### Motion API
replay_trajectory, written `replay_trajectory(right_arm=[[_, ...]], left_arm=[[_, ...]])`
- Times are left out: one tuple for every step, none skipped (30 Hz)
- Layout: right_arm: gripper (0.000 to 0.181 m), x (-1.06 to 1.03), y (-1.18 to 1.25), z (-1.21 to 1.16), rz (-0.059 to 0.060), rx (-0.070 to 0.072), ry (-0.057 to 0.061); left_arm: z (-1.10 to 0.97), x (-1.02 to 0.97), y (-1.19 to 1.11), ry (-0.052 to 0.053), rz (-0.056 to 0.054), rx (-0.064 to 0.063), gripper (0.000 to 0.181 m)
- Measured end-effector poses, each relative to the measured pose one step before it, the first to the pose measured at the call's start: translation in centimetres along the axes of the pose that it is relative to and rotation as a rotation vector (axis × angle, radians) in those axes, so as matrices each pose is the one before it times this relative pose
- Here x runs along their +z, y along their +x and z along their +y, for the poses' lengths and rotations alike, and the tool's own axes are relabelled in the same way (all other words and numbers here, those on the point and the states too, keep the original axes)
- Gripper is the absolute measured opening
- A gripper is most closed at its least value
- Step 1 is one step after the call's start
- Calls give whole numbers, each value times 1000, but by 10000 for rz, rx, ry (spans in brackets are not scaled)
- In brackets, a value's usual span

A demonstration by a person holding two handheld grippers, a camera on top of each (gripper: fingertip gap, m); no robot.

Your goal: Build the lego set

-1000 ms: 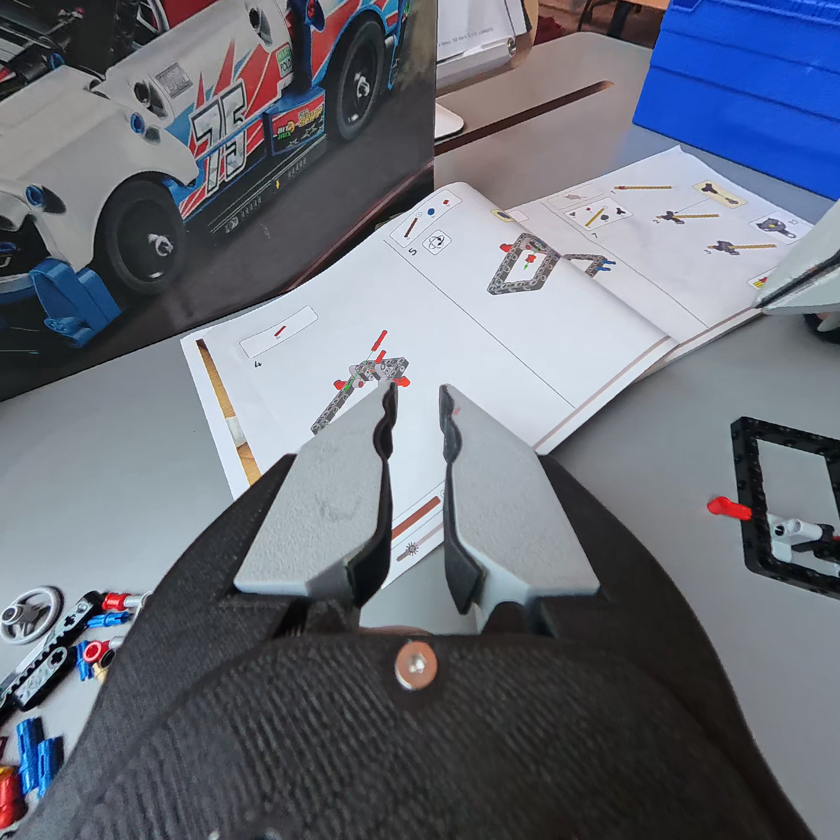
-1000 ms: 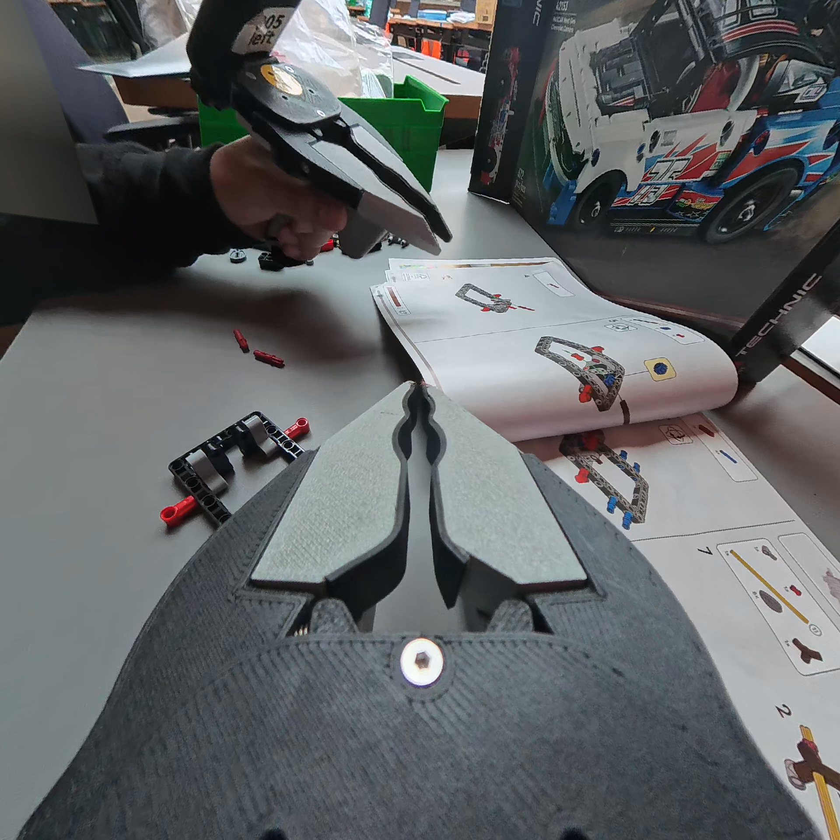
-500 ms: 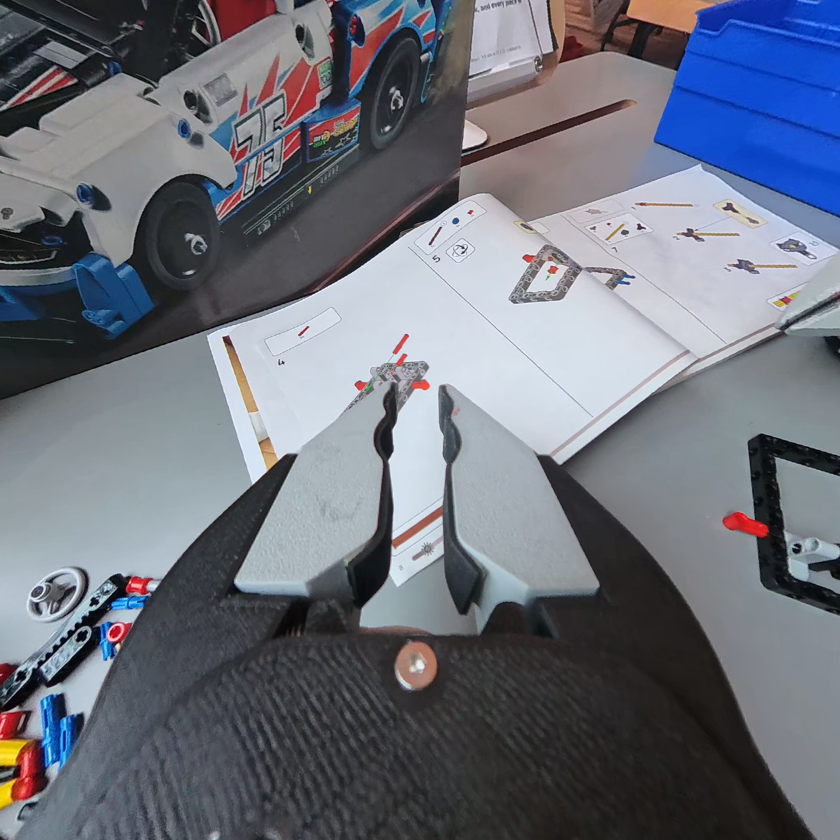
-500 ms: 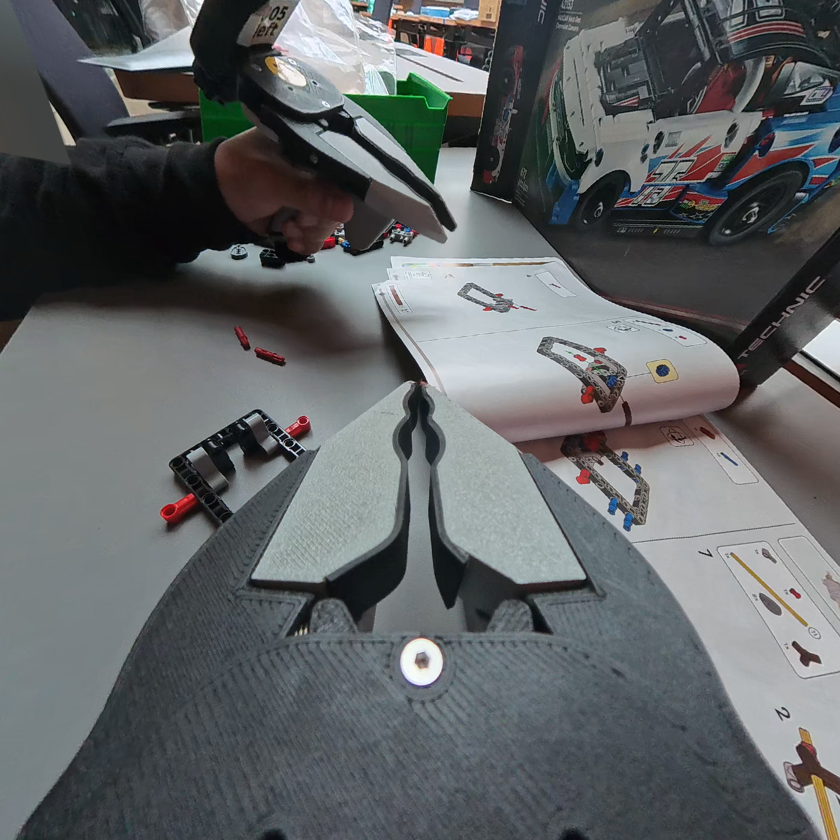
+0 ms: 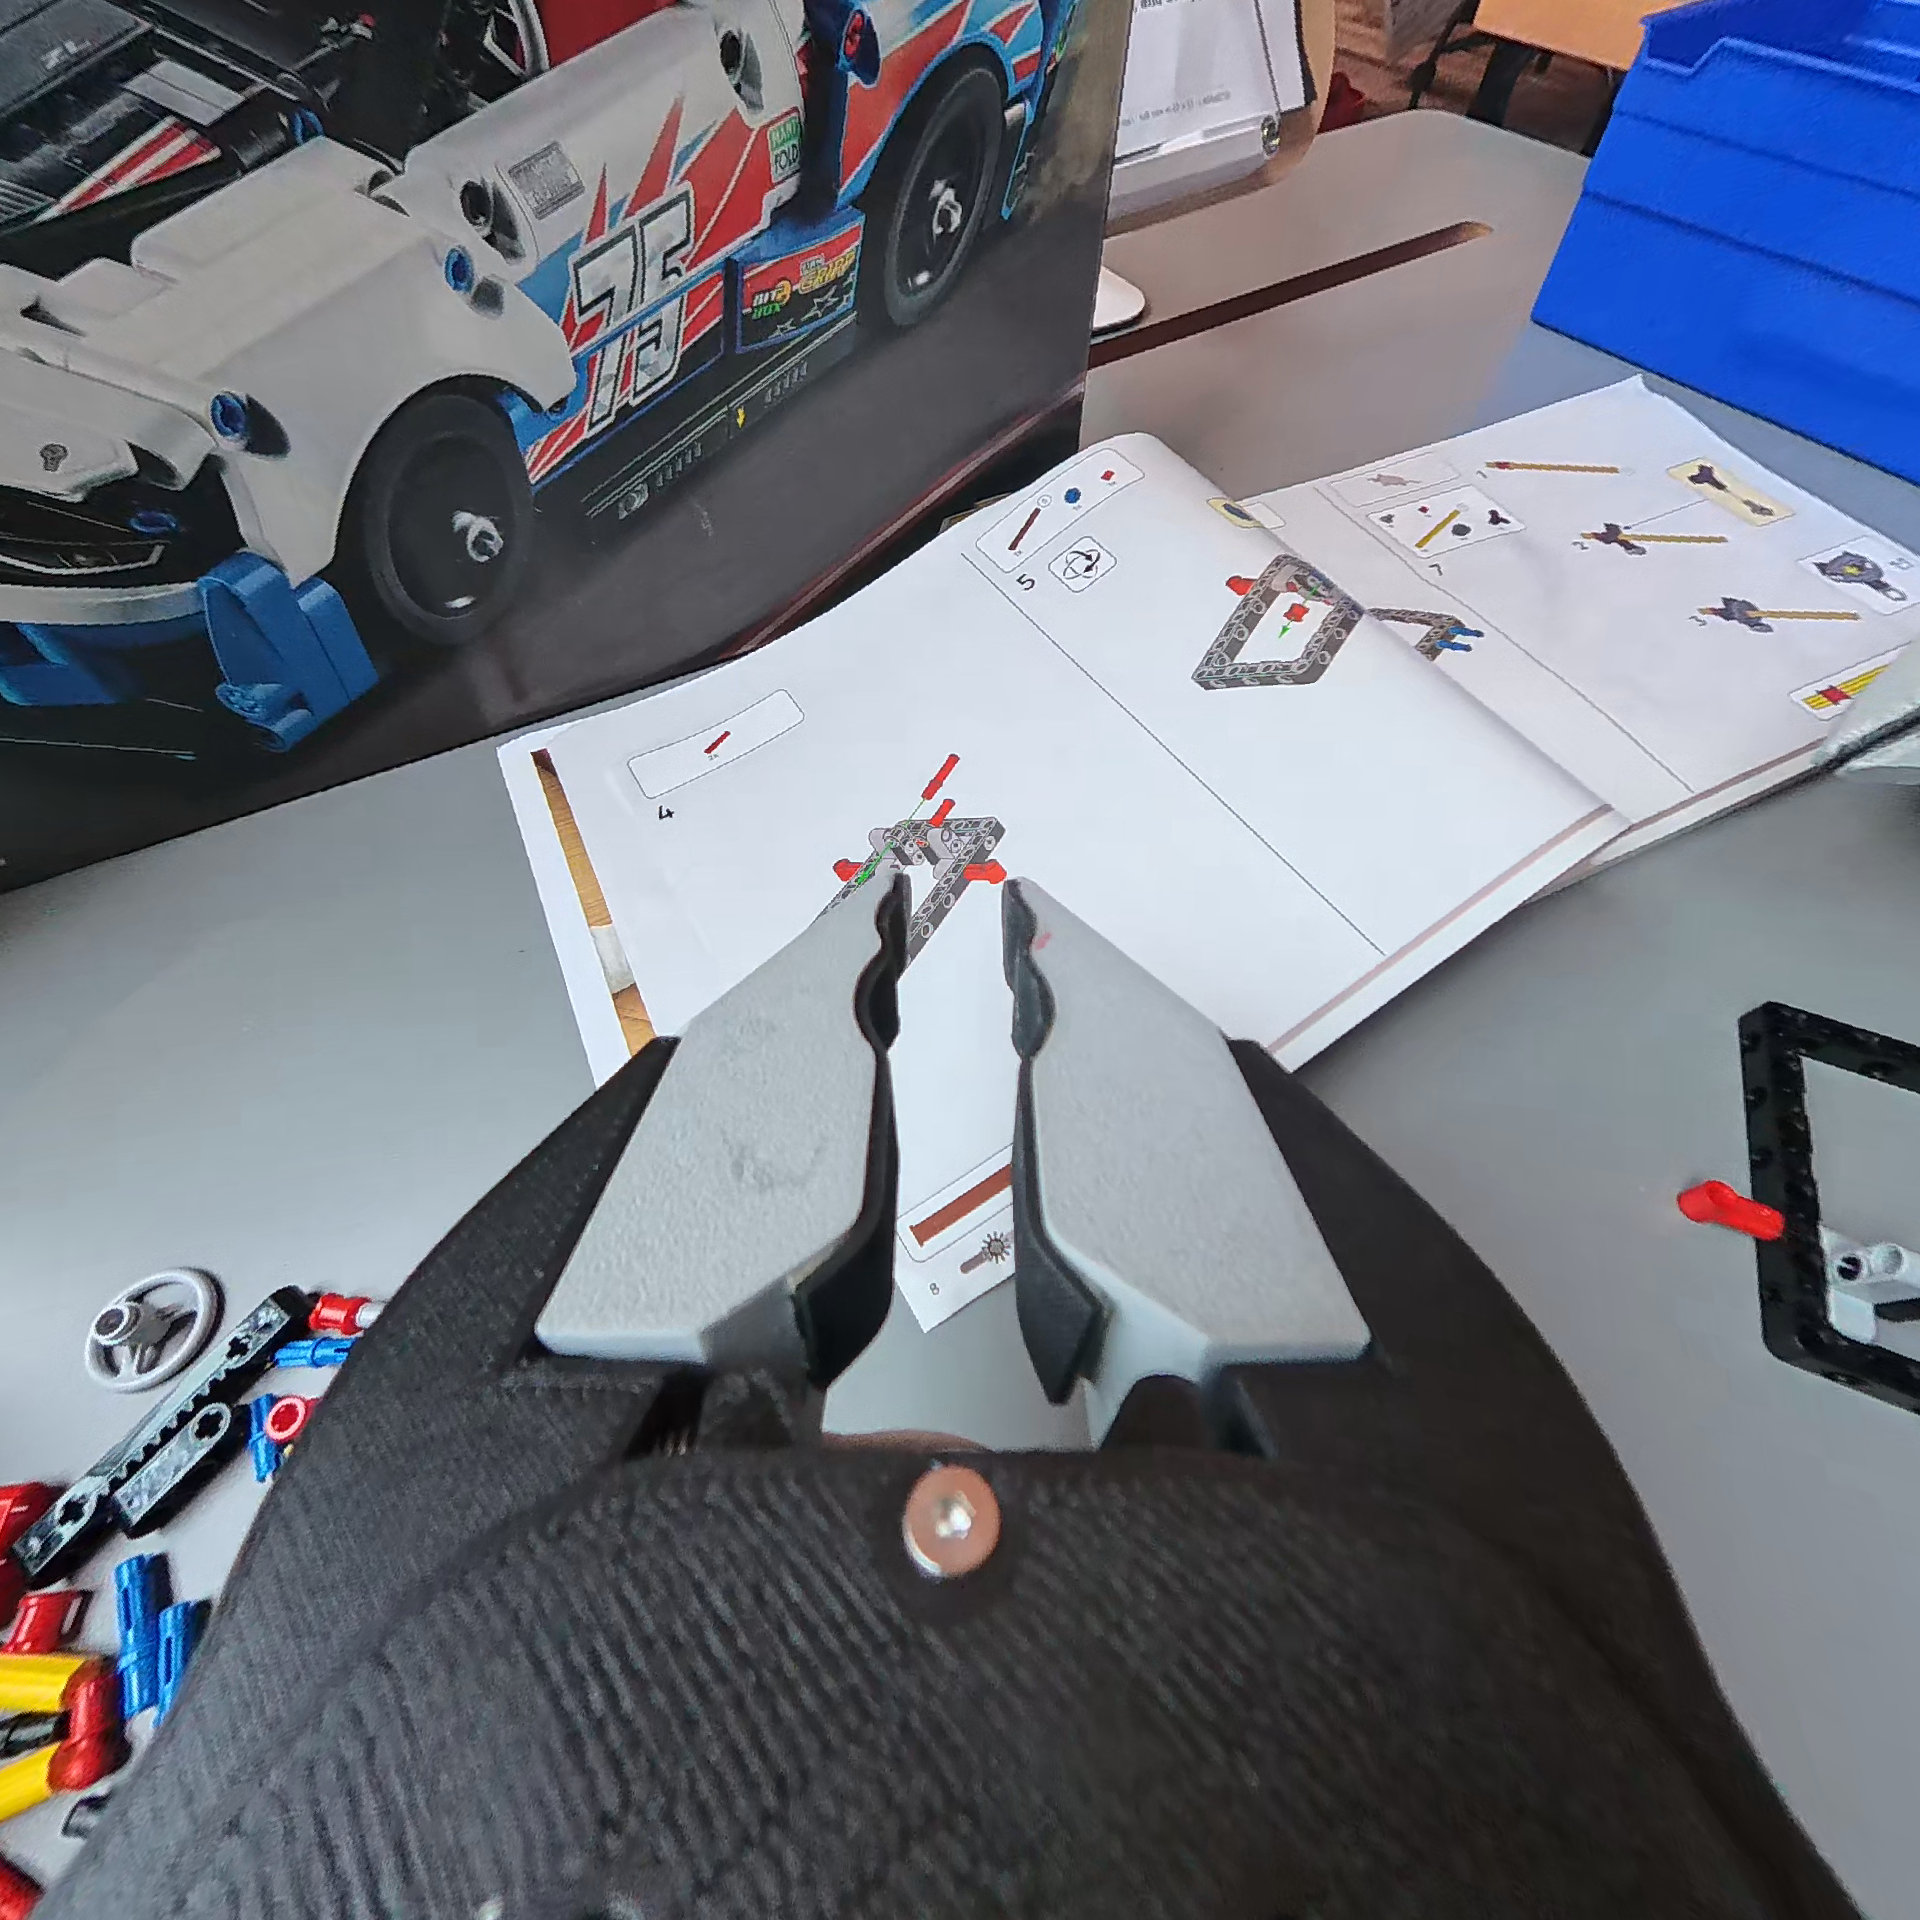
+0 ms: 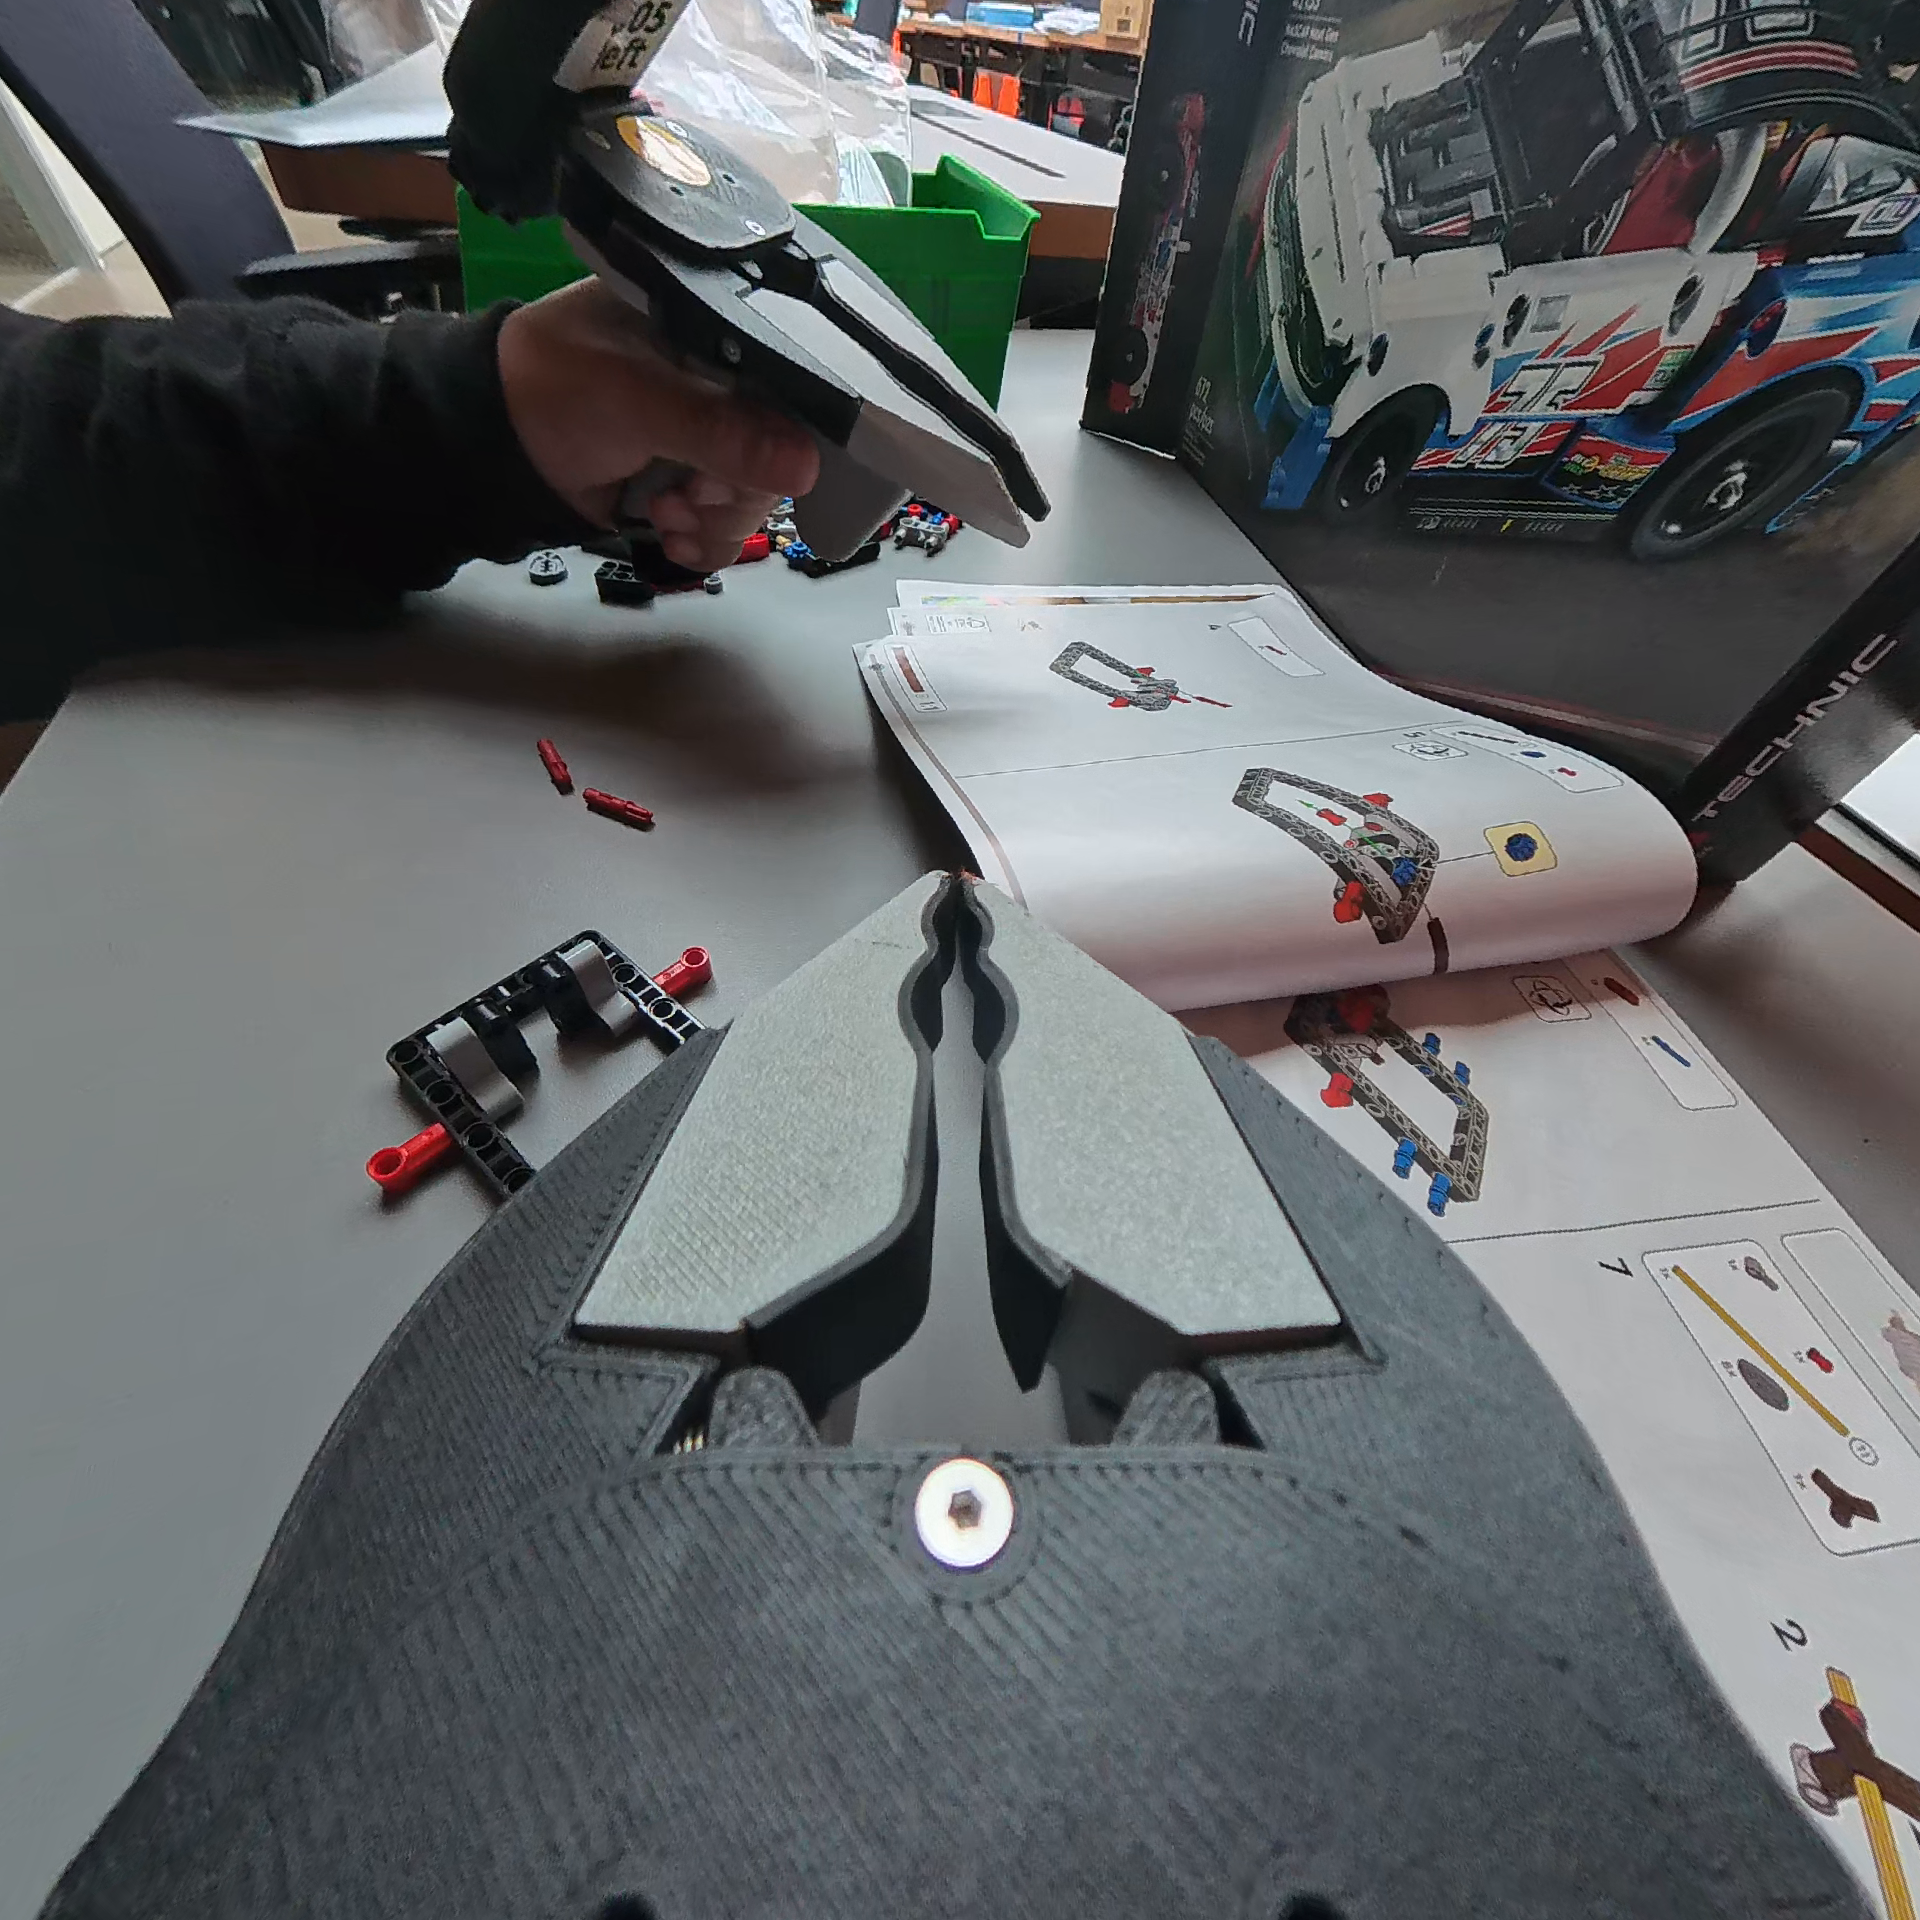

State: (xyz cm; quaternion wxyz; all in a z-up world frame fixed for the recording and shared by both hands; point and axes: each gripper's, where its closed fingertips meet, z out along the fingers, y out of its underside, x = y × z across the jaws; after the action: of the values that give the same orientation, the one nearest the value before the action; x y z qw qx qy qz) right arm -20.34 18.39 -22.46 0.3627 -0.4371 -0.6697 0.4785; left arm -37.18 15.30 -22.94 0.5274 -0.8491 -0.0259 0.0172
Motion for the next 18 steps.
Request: replay_trajectory(right_arm=[[0,-2,-9,3,-8,-2,-2],[0,2,-10,1,-4,-6,-2],[0,8,-5,4,-2,-5,-5],[0,6,-10,8,-4,-1,-9],[0,10,-4,1,0,-2,-3],[0,-3,-2,-5,5,-6,4],[0,-16,4,-14,6,-4,7],[0,-4,6,-8,7,-1,7],[0,-18,4,-12,10,-1,14],[0,-10,27,-26,24,0,15],[0,-2,53,-5,29,8,6],[0,11,13,5,5,14,-6],[0,4,-16,14,-24,12,-11],[0,12,-5,7,-6,5,-8],[0,11,5,-1,5,-5,-2],[0,3,-8,4,3,-9,-5],[0,19,-11,19,-3,-7,-12],[0,22,-5,24,-5,-1,-16]], left_arm=[[27,9,18,-19,15,-9,16],[21,12,34,-15,22,-3,16],[6,19,18,-4,0,6,16],[16,16,0,-1,-13,17,16],[49,37,18,-22,5,16,16],[49,53,20,-19,13,2,16],[39,39,30,-2,23,4,16],[84,48,-46,-29,-20,0,16],[91,40,-36,-53,-11,7,16],[52,21,-13,-28,-1,-8,16],[-36,-6,20,16,16,-12,16],[-44,-19,43,19,18,2,16],[-19,-4,26,-2,-7,20,16],[3,9,18,-7,-18,39,16],[9,6,-1,-13,-22,44,16],[-8,-1,0,-4,-19,33,16],[-29,-11,6,12,-3,13,16],[-21,-5,-2,12,-4,-6,16]])
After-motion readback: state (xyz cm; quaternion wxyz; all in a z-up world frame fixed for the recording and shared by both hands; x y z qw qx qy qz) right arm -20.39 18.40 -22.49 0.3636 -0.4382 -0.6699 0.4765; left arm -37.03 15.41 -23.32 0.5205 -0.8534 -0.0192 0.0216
